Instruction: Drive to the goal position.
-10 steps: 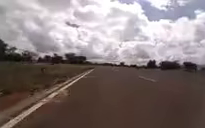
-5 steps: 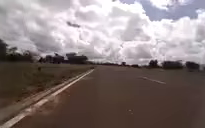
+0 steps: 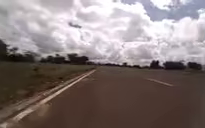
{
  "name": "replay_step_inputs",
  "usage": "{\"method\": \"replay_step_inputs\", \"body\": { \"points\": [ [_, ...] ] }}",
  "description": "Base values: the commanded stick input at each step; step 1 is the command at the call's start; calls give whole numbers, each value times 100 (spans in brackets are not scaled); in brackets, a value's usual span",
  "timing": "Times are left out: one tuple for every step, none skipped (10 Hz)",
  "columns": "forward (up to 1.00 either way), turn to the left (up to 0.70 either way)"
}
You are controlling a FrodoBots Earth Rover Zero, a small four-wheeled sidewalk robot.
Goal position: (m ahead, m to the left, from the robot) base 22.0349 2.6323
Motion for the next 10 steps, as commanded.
{"method": "replay_step_inputs", "body": {
  "points": [
    [100,0],
    [100,0],
    [100,0],
    [100,0],
    [100,0],
    [100,0],
    [100,0],
    [100,0],
    [100,0],
    [100,0]
  ]
}}
